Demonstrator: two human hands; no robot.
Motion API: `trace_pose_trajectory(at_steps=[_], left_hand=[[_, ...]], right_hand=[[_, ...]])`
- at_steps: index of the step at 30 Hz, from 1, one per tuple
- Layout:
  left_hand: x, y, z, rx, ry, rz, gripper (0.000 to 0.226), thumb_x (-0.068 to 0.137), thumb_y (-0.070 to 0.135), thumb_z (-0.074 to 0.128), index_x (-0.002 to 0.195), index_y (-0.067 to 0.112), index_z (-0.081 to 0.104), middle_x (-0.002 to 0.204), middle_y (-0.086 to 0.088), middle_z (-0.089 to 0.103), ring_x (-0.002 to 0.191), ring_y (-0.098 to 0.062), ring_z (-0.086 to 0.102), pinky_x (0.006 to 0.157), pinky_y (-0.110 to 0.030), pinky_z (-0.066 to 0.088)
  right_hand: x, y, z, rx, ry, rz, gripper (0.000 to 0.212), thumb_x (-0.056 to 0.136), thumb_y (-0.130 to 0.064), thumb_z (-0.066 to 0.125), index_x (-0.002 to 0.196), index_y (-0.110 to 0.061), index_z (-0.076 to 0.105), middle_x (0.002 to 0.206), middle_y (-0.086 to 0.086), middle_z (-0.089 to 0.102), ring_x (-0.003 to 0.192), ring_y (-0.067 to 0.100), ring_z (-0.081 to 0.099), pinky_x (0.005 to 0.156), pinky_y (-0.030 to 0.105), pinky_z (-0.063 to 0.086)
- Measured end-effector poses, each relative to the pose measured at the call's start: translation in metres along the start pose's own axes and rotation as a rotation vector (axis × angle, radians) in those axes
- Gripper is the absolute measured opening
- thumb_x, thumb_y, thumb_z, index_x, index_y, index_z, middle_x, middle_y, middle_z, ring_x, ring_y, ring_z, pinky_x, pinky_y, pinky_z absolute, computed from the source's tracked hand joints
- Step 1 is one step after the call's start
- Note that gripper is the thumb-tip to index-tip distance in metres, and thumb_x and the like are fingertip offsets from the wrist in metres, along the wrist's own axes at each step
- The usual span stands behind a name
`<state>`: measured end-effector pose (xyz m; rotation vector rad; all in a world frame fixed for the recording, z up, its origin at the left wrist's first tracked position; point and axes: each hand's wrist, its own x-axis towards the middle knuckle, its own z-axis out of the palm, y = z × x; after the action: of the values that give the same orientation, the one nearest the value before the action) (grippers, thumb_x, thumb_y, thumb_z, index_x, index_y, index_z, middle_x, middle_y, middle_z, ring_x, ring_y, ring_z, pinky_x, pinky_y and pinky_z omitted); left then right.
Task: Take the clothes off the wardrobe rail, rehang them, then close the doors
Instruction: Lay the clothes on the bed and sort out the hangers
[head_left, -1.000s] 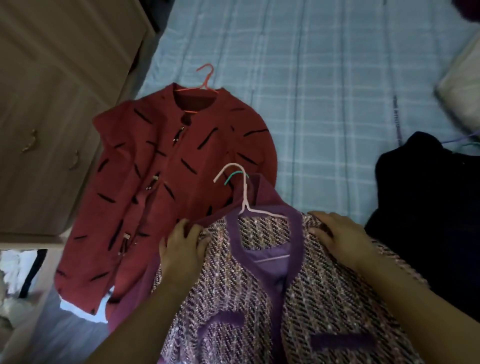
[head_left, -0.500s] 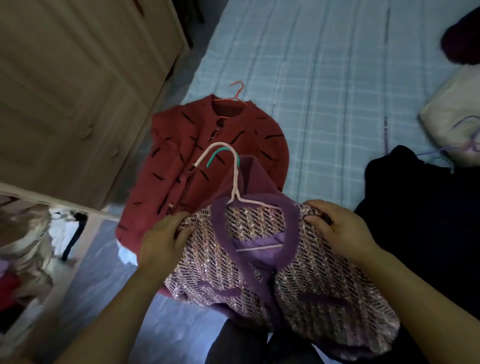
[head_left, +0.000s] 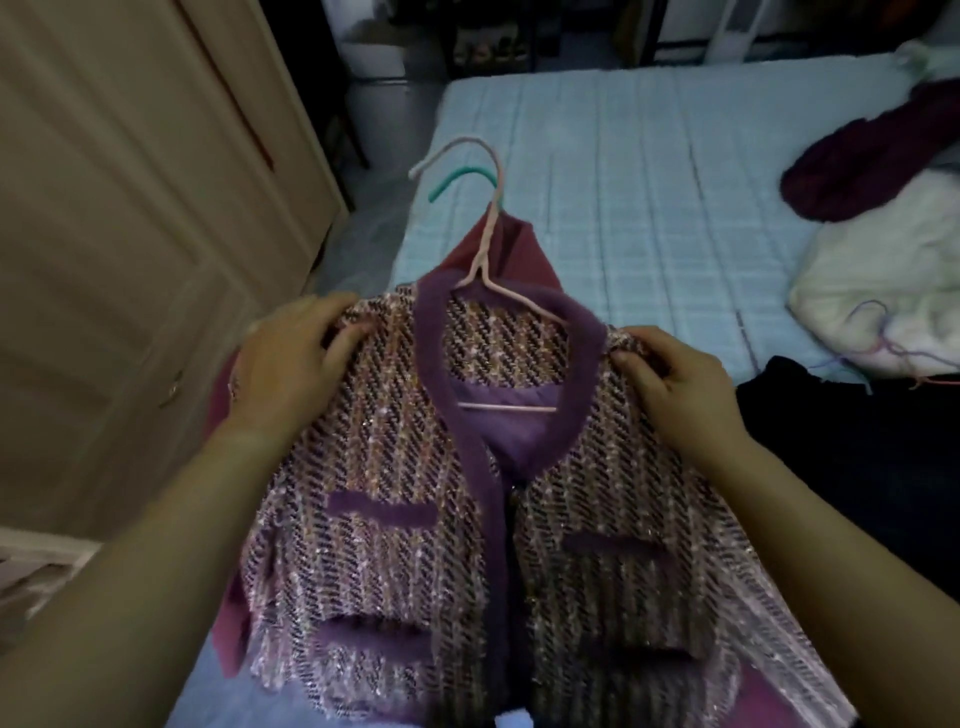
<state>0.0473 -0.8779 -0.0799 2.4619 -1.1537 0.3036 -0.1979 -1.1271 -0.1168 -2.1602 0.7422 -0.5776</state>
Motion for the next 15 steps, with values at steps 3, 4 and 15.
trace_pose_trajectory(at_steps=[3, 4, 15], left_hand=[[0.028, -0.031, 0.040, -0.113, -0.149, 0.011, 0.041, 0.086, 0.056, 0.037, 0.110, 0.031, 0.059, 0.107, -0.005, 0.068, 0.099, -0.028, 0.061, 0.083, -0.047, 0.048], [0.032, -0.037, 0.056, -0.134, -0.204, 0.014, 0.041, 0.086, 0.056, 0.037, 0.110, 0.032, 0.059, 0.108, -0.004, 0.068, 0.099, -0.028, 0.062, 0.083, -0.046, 0.048], [0.041, -0.072, 0.189, -0.031, -0.367, 0.003, 0.046, 0.088, 0.046, 0.034, 0.103, 0.017, 0.067, 0.101, -0.007, 0.064, 0.085, -0.031, 0.061, 0.071, -0.039, 0.050]], right_hand=[[0.023, 0.014, 0.033, -0.016, 0.001, 0.109, 0.012, 0.089, -0.029, 0.060, 0.099, -0.033, 0.065, 0.085, -0.014, 0.064, 0.089, 0.010, 0.061, 0.074, 0.025, 0.042], [0.027, 0.023, 0.041, -0.034, -0.010, 0.140, 0.011, 0.089, -0.029, 0.060, 0.099, -0.031, 0.066, 0.085, -0.012, 0.065, 0.089, 0.013, 0.062, 0.074, 0.027, 0.044], [0.075, 0.124, 0.117, -0.233, -0.128, 0.232, 0.022, 0.089, -0.033, 0.060, 0.107, -0.021, 0.065, 0.099, 0.004, 0.064, 0.092, 0.024, 0.059, 0.074, 0.033, 0.044]])
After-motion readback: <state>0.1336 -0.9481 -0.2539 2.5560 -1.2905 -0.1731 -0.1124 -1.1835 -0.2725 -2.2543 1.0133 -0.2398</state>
